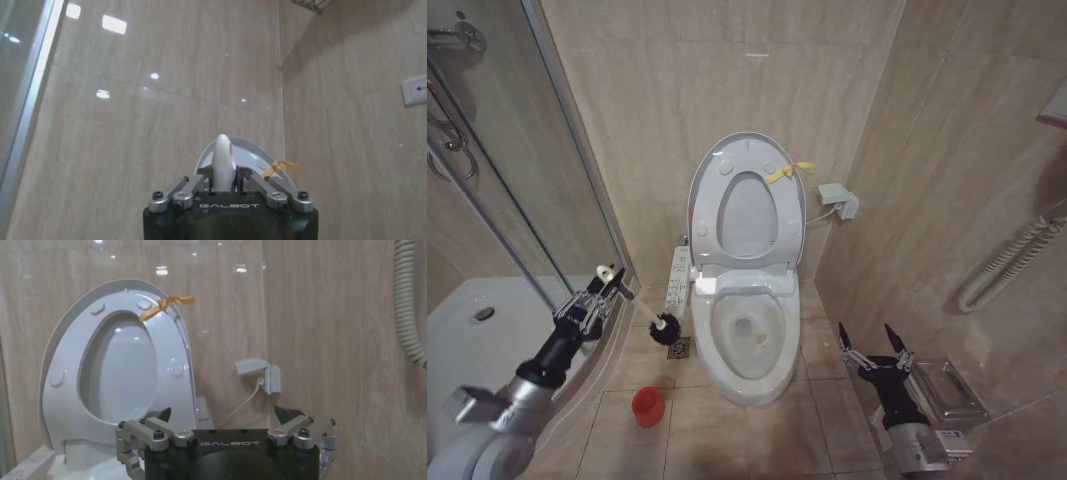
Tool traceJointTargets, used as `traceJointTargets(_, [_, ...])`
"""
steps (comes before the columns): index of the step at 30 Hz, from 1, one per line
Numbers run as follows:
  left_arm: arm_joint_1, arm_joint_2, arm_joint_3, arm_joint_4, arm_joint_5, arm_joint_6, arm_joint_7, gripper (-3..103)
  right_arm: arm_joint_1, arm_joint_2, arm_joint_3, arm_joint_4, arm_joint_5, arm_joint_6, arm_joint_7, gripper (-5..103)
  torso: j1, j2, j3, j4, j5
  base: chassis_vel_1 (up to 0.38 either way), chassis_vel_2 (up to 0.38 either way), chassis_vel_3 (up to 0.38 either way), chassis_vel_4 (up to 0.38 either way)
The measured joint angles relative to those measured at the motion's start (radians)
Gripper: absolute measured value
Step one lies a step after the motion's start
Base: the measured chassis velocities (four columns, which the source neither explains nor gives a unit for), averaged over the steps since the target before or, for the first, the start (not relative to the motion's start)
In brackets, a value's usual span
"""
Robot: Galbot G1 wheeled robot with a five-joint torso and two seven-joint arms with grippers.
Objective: Open the toilet lid, clean the toilet bowl with a toilet brush, close the toilet lid, and flush.
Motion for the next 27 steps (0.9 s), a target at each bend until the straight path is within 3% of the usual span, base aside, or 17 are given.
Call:
traceJointTargets(7, [-0.071, 0.055, 0.038, 0.086, -0.060, -0.011, 0.020, 23, 0.000, 0.000, 0.000, 0.000, 0.000, 0.000, 0.000, 100, 0.000, 0.000, 0.000, 0.0001, 0.0002, 0.000, 0.000, 0.000, 0.000])
traceJointTargets(18, [-0.165, 0.132, 0.119, 0.117, -0.182, 0.026, 0.081, 23, 0.000, 0.000, 0.000, 0.000, 0.000, 0.000, 0.000, 100, 0.000, 0.000, 0.000, 0.0002, 0.0005, 0.000, 0.000, 0.000, 0.000])
traceJointTargets(23, [-0.296, 0.159, 0.257, 0.218, -0.218, 0.029, 0.098, 23, 0.000, 0.000, 0.000, 0.000, 0.000, 0.000, 0.000, 100, 0.000, 0.000, 0.000, 0.0002, 0.0004, 0.000, 0.000, 0.000, 0.000])
traceJointTargets(25, [-0.306, 0.160, 0.266, 0.225, -0.220, 0.029, 0.100, 23, 0.000, 0.000, 0.000, 0.000, 0.000, 0.000, 0.000, 100, 0.000, 0.000, 0.000, 0.0001, 0.0003, 0.000, 0.000, 0.000, 0.000])
traceJointTargets(27, [-0.412, 0.173, 0.350, 0.314, -0.241, 0.028, 0.110, 23, 0.000, 0.000, 0.000, 0.000, 0.000, 0.000, 0.000, 100, 0.000, 0.000, 0.000, 0.0002, 0.0005, 0.000, 0.000, 0.000, 0.000])
